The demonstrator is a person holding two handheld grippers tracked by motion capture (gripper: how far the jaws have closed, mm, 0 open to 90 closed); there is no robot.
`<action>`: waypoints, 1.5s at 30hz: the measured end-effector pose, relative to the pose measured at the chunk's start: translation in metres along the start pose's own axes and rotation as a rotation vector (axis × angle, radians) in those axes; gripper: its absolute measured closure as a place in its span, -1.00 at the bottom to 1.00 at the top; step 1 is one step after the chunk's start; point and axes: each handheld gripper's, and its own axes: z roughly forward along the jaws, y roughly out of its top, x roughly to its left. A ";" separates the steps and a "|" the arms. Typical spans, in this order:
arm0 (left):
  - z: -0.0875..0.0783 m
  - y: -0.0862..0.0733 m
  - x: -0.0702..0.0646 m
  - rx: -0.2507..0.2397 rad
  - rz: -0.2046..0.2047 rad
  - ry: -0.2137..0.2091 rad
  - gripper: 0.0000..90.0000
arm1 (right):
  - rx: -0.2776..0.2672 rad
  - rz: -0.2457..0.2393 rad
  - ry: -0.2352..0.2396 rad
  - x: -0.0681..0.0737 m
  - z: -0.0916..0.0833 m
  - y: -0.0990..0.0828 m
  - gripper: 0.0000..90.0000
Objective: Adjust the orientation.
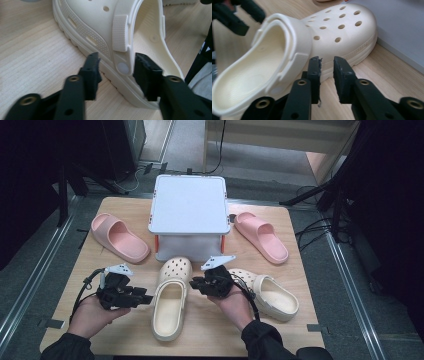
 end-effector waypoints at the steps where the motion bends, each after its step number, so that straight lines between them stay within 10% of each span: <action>1: -0.001 0.001 -0.001 -0.013 0.009 0.000 0.00 | 0.004 0.003 0.018 -0.001 -0.007 -0.002 0.58; 18: 0.005 0.016 0.008 -0.016 0.069 -0.037 -0.25 | 0.017 0.025 0.024 -0.005 -0.071 -0.041 0.35; 45: 0.020 0.042 0.018 0.005 0.111 -0.062 -0.25 | -0.059 0.172 -0.166 -0.028 -0.154 -0.092 0.19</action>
